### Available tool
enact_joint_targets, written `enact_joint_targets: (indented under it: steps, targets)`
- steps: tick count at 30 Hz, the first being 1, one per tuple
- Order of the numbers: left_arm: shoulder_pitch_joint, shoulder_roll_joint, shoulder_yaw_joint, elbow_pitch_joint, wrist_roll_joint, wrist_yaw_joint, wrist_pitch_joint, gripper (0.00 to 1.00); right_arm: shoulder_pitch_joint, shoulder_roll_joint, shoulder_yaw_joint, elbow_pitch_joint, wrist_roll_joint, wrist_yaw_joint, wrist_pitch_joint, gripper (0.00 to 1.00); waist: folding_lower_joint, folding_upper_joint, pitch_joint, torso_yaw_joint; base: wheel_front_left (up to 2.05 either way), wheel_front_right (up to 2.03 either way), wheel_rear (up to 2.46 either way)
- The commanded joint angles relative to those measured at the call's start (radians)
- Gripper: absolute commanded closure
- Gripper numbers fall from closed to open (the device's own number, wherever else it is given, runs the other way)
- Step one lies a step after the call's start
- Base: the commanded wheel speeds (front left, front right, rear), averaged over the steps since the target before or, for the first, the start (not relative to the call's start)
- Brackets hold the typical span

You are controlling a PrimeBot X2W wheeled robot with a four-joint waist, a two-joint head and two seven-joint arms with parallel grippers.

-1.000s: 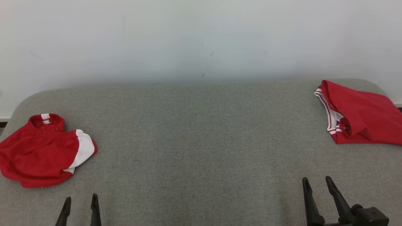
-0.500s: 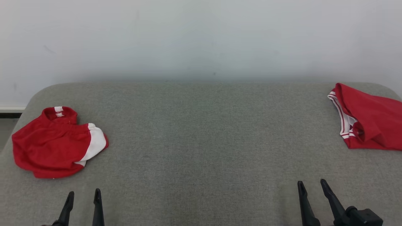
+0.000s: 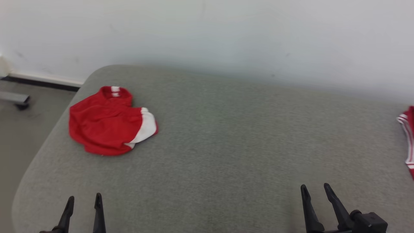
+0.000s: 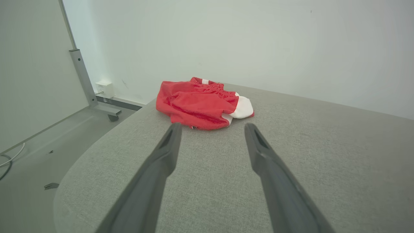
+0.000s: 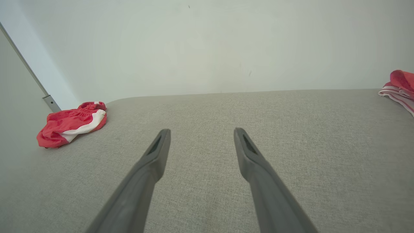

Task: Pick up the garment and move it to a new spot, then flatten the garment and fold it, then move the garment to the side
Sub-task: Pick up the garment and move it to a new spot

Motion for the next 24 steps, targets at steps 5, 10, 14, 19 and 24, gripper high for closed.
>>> enact_joint_targets:
  steps: [5,10,14,19,24]
  targets:
    - [-0.003,0.0,0.02,0.006,-0.01,0.007,0.0,0.0,-0.03,-0.006,0.015,0.012,-0.006,-0.003,-0.002,0.0,0.0,0.0,0.033,0.172,0.0,0.0,0.0]
    - [-0.001,0.0,0.032,0.001,-0.014,0.009,0.0,0.0,-0.04,-0.01,0.024,0.021,-0.006,-0.003,-0.003,0.0,0.0,0.0,0.038,0.23,0.0,0.0,0.0]
    - [-0.003,0.0,0.043,0.001,-0.019,0.009,0.0,0.0,-0.049,-0.011,0.032,0.025,-0.008,-0.003,-0.004,0.0,0.0,0.0,0.043,0.262,0.0,0.0,0.0]
    - [0.012,0.0,0.058,-0.013,-0.034,0.018,0.0,0.0,-0.069,-0.016,0.05,0.036,-0.006,-0.003,-0.001,0.0,0.0,0.0,0.05,0.266,0.0,0.0,0.0]
    - [0.014,0.0,0.058,-0.014,-0.045,0.027,0.0,0.0,-0.075,-0.022,0.056,0.046,0.002,-0.003,-0.003,0.0,0.0,0.0,0.047,0.264,0.0,0.0,0.0]
